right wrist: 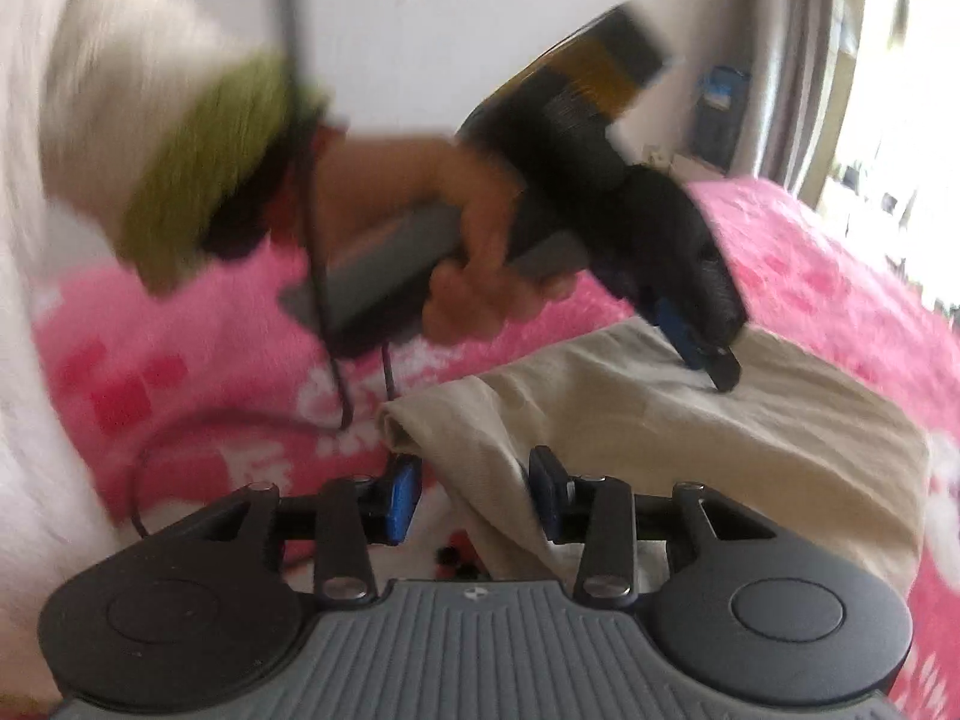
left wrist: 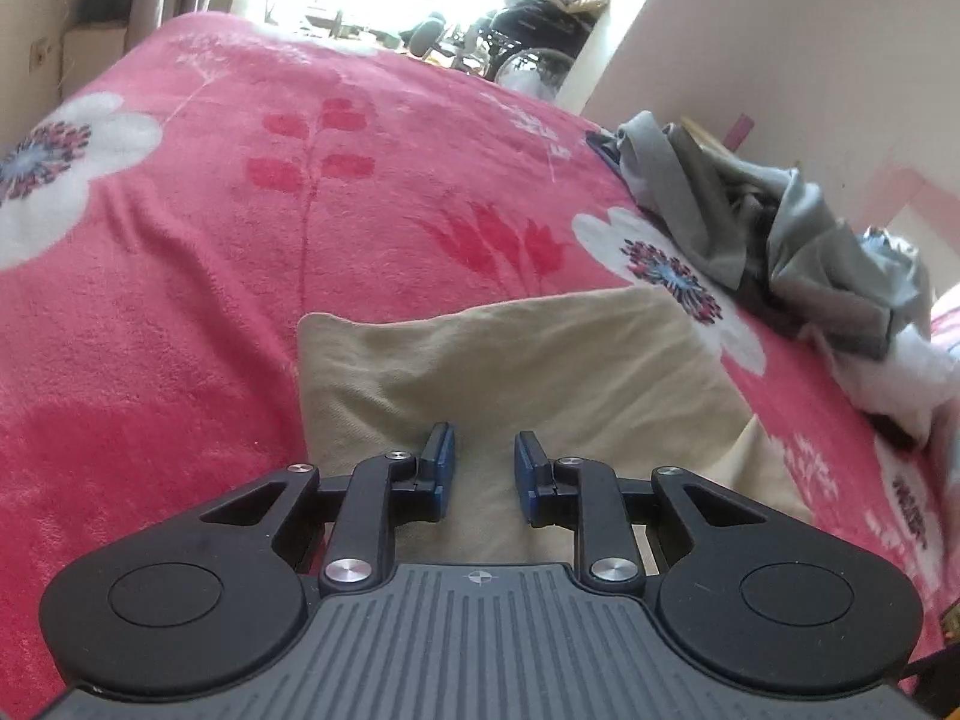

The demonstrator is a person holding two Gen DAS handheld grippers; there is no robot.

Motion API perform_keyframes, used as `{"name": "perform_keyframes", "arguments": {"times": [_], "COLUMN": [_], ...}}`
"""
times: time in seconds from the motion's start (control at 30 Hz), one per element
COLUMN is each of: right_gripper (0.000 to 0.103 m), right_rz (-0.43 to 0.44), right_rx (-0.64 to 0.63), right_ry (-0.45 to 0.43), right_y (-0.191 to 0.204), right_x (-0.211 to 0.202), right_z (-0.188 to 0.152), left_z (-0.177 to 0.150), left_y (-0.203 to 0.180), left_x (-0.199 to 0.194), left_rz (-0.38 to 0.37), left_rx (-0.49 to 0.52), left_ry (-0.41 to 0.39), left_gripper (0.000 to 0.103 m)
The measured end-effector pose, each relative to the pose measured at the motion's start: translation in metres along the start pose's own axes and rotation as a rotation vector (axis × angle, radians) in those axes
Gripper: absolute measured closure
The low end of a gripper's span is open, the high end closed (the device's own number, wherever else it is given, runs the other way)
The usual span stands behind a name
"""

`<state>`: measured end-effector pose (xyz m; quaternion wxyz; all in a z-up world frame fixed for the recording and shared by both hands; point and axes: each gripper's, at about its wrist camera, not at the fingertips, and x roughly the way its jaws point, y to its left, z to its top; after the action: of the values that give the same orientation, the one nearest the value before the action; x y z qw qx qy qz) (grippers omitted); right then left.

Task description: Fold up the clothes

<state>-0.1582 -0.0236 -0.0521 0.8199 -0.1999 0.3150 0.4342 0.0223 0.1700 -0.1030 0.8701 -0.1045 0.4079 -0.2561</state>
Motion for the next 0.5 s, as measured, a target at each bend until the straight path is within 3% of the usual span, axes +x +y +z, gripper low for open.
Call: {"name": "perform_keyframes", "arguments": {"times": [0.23,0.4,0.5], "right_gripper": [0.060,0.063,0.066], "right_rz": [0.042,-0.218,-0.270], "right_rx": [0.122,0.030,-0.025], "right_ry": [-0.005,0.079,0.115], "right_y": [-0.029,-0.045,-0.042], "right_x": [-0.054,-0.068,-0.058], "right_z": [0.000,-0.029,-0.045], "left_z": [-0.001,0.002,0.003], "left_y": [-0.003,-0.001,0.000], "left_x": [0.000,0.001,0.001], "left_rz": [0.005,0.000,-0.005], "left_rx": [0.010,-0.006,0.003], "left_ry": [0.003,0.017,0.024], "left_gripper": [0.082,0.082,0.082]}}
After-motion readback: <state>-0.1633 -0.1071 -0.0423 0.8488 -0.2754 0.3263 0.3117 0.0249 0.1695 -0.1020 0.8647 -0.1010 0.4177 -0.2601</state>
